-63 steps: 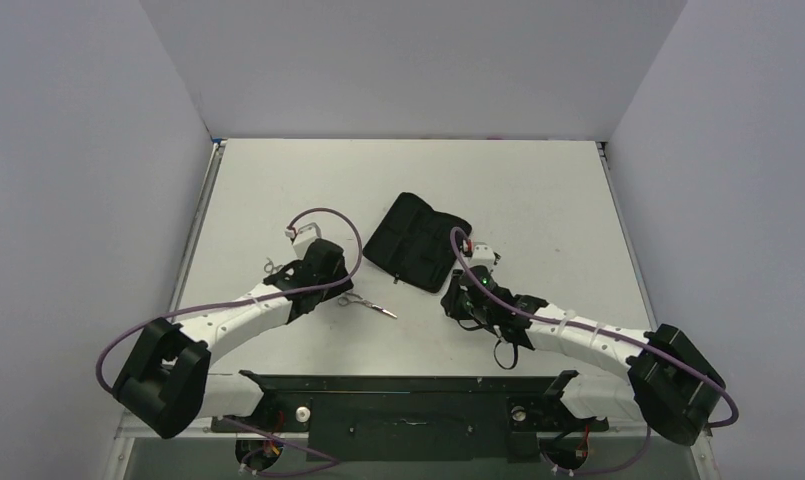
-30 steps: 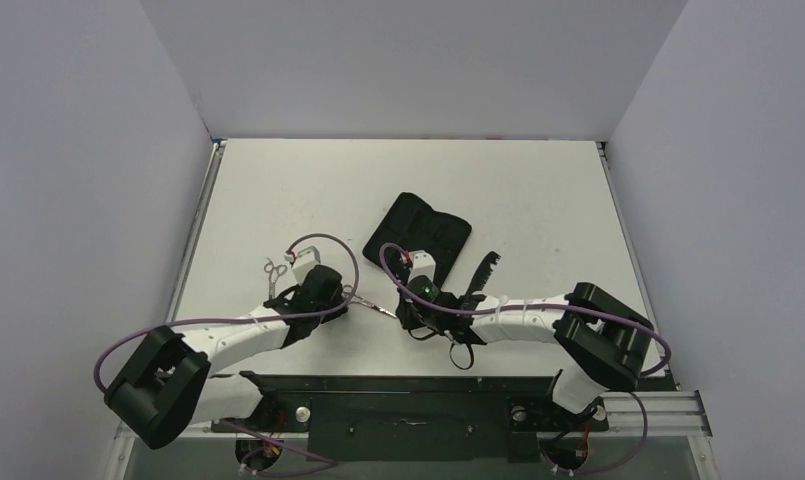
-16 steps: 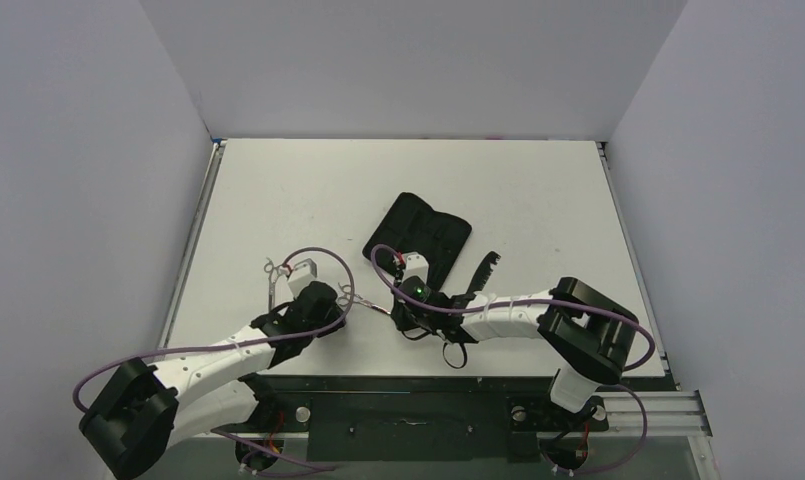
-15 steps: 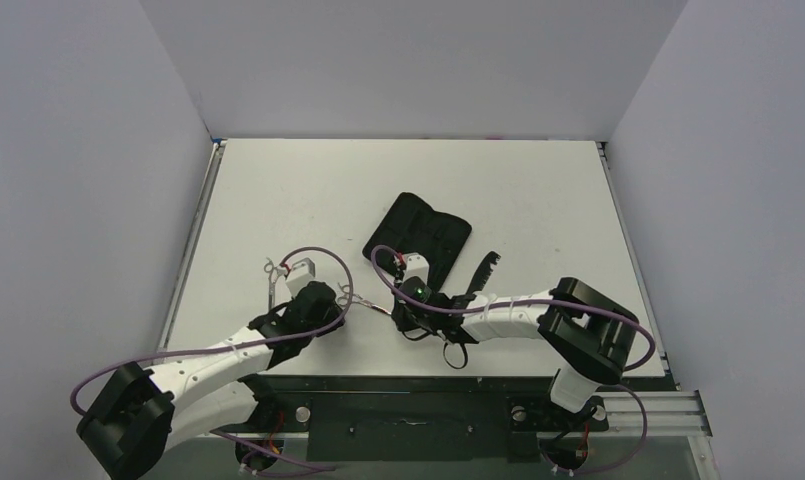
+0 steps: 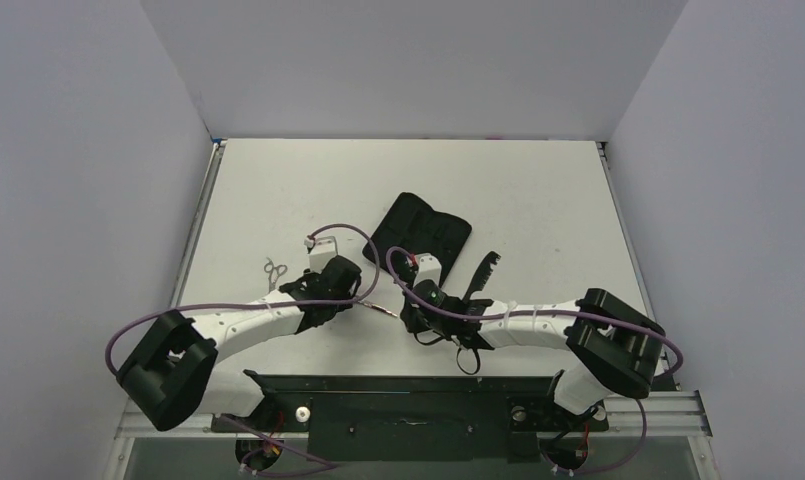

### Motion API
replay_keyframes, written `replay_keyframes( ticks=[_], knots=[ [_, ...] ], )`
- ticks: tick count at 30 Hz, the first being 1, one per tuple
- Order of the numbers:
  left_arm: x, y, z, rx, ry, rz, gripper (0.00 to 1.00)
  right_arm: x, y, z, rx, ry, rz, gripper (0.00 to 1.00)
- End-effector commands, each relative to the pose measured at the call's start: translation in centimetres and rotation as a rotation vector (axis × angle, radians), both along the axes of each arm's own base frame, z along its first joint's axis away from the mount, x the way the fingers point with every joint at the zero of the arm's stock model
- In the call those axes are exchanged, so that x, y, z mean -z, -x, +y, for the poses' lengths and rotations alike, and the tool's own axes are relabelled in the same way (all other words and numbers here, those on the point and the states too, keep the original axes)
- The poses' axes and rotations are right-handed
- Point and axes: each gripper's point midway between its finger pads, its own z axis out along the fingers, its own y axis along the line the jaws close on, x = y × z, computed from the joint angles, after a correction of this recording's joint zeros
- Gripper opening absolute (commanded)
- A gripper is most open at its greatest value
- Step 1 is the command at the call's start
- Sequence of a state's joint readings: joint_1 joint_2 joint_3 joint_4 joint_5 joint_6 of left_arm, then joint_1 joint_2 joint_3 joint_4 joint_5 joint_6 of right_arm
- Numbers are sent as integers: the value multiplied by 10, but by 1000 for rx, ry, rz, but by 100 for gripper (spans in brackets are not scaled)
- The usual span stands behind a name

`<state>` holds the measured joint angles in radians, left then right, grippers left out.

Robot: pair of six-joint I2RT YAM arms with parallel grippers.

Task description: Sort the hair-cutting tools

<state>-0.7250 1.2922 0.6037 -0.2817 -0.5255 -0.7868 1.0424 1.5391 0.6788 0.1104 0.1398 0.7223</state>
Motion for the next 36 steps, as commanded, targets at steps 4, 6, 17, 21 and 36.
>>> replay_keyframes(
  ticks=[4,6,17,21,36],
  knots=[
    [10,-8,-1,36,-99,40,34,-21,-3,-7,32,-32,-55,0],
    [13,-8,-2,39,-105,51,31,-22,-3,-9,34,-30,-60,0],
    [27,19,-19,79,-54,102,27,-27,-5,-16,49,-20,-82,0],
    [30,43,-36,103,-16,116,27,-24,-4,-18,52,-13,-80,0],
    [-16,86,-63,173,90,41,46,-14,2,-29,81,-47,-63,5]
  ],
)
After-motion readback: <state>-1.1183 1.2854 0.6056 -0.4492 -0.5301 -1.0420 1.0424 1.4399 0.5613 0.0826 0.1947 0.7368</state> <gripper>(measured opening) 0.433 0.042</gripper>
